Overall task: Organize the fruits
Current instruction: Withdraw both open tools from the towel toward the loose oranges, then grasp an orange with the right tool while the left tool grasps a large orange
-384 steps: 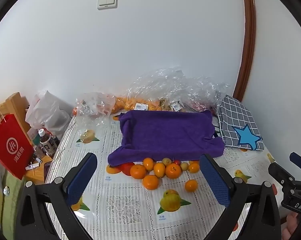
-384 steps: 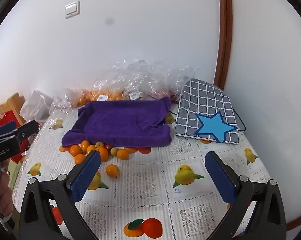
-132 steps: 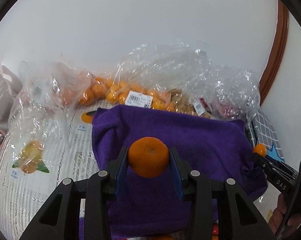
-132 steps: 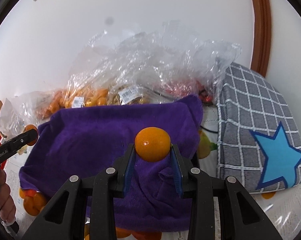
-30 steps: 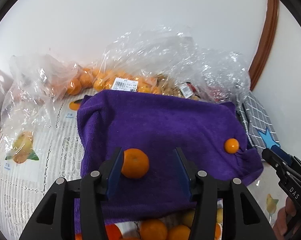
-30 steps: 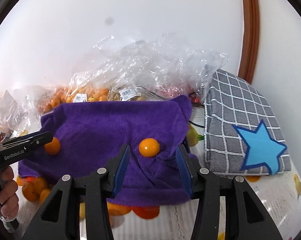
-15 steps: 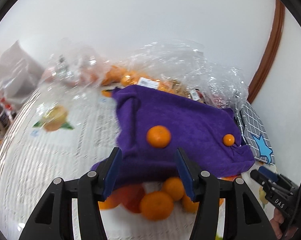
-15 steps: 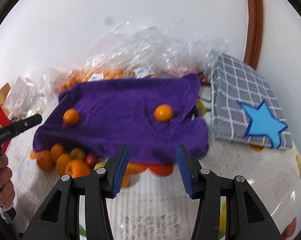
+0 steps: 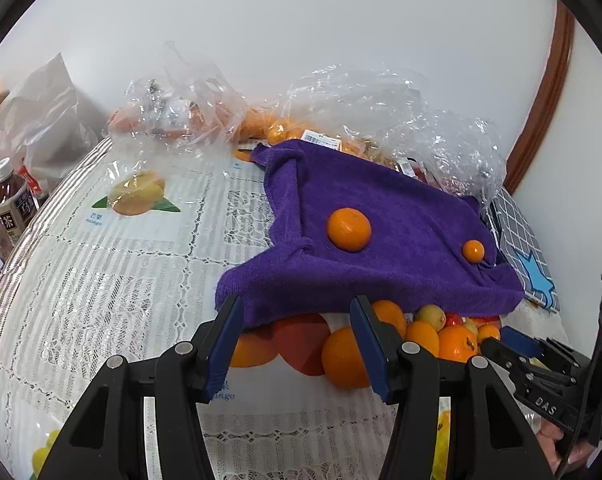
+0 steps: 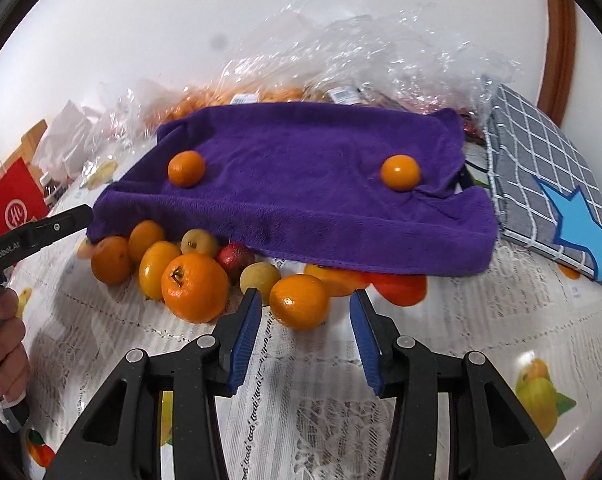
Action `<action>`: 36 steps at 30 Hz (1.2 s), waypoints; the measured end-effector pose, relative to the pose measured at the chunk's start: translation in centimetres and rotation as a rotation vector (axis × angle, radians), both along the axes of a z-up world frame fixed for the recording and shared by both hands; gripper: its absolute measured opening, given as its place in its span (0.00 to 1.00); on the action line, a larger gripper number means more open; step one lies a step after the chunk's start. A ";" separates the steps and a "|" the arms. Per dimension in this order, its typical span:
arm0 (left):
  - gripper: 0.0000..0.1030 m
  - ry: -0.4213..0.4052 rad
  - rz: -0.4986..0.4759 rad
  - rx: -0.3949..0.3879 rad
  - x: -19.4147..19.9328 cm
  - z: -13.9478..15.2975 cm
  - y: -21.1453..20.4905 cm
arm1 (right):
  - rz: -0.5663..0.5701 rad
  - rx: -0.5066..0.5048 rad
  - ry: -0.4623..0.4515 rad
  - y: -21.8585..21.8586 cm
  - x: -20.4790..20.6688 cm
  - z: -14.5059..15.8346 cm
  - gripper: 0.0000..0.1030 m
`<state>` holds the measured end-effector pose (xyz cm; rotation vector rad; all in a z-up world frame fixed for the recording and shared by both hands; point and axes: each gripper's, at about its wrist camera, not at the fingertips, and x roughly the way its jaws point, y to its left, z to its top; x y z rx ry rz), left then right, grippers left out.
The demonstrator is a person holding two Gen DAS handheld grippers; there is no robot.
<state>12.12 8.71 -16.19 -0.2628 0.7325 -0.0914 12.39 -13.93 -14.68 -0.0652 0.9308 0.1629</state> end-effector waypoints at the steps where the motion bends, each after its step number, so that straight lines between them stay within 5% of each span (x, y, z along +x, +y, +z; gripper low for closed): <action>1: 0.52 -0.001 -0.007 0.003 -0.1 -0.1 -0.1 | 0.001 0.004 0.007 0.0 0.2 -0.2 0.44; 8: 0.52 0.005 -0.070 0.010 -0.4 -0.6 -1.3 | 0.030 0.053 0.033 -0.3 0.7 -1.0 0.34; 22: 0.52 0.067 -0.204 0.025 -0.3 -1.6 -3.9 | -0.026 0.072 -0.010 -2.9 -0.2 -0.5 0.33; 36: 0.51 0.109 -0.200 0.093 0.2 -2.1 -4.8 | -0.037 0.146 0.020 -4.0 0.1 -1.1 0.33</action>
